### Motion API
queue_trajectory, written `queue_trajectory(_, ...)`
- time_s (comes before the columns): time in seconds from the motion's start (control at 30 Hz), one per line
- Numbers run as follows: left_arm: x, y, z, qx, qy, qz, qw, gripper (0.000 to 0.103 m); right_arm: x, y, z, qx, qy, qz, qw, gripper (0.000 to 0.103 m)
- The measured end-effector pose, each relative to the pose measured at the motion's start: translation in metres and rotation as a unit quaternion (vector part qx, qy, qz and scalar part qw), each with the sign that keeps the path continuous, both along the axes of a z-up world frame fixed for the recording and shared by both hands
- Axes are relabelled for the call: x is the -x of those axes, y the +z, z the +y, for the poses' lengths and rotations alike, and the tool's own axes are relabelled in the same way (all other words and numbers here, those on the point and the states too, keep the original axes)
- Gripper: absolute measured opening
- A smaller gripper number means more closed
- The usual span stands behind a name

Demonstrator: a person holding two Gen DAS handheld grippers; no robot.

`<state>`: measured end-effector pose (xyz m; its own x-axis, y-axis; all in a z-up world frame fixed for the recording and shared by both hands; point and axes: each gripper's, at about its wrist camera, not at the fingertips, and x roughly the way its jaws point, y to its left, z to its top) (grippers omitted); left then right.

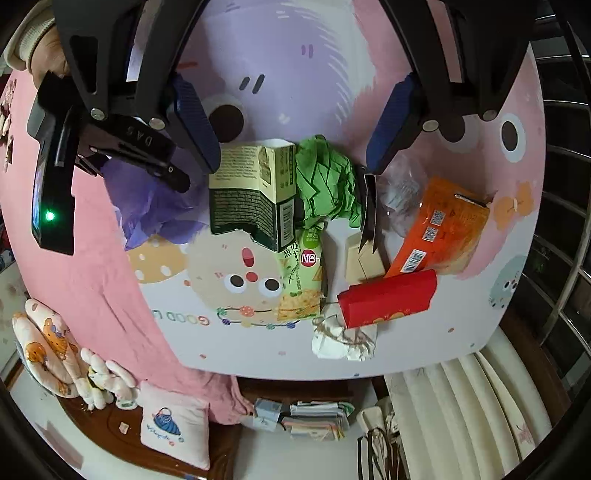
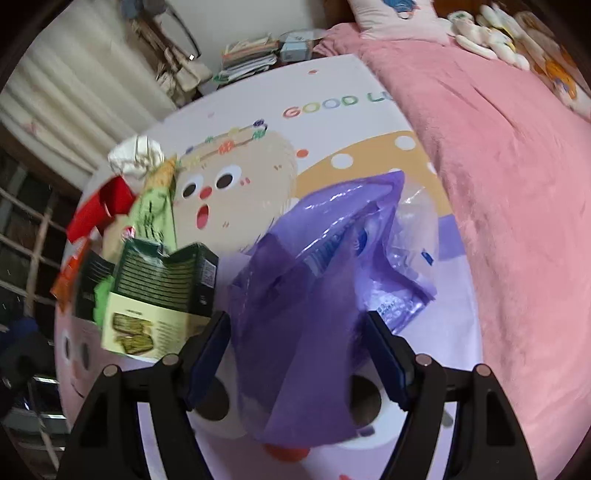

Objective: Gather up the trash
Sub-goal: 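Grasp the purple bag with the right tool while the left tool grasps the green-white carton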

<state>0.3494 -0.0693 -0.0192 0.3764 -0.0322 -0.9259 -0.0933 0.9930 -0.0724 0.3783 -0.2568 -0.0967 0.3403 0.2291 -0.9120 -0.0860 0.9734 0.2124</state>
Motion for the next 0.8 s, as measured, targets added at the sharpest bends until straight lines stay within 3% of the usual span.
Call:
queue_trajectory(0.07,-0.005,-0.005,-0.001,-0.001,-0.002,0.005,1.0,0.08,0.001,-0.001,0.004,0.008,0.019,-0.008,1.0,0.074)
queue_trajectory(0.13,-0.011,-0.011,-0.003,-0.004,-0.009,0.01,0.9999,0.08,0.002,0.0,0.005,0.008,0.035,-0.015,0.999,0.064)
queue_trajectory(0.2,-0.015,-0.015,-0.006,-0.001,-0.014,0.012,0.9998,0.08,0.004,0.001,0.004,-0.005,0.052,-0.017,0.999,0.043)
queue_trajectory(0.27,-0.021,-0.021,-0.009,0.007,-0.023,0.015,0.9996,0.079,0.006,0.002,0.003,-0.01,0.062,-0.016,0.998,0.035)
queue_trajectory(0.33,-0.027,-0.025,-0.013,0.017,-0.034,0.019,0.9991,0.064,0.006,0.003,0.001,-0.021,0.069,-0.009,0.997,0.025)
queue_trajectory(0.4,-0.035,-0.03,-0.016,0.032,-0.045,0.031,0.998,0.056,0.007,0.005,-0.001,-0.027,0.073,-0.004,0.997,0.021)
queue_trajectory(0.63,-0.056,-0.044,-0.015,0.064,-0.055,0.058,0.9948,0.053,0.009,0.007,-0.011,-0.042,0.078,0.006,0.996,0.016)
queue_trajectory(0.8,-0.065,-0.061,-0.014,0.08,-0.055,0.084,0.9917,0.043,0.01,0.007,-0.015,-0.054,0.081,0.011,0.995,0.015)
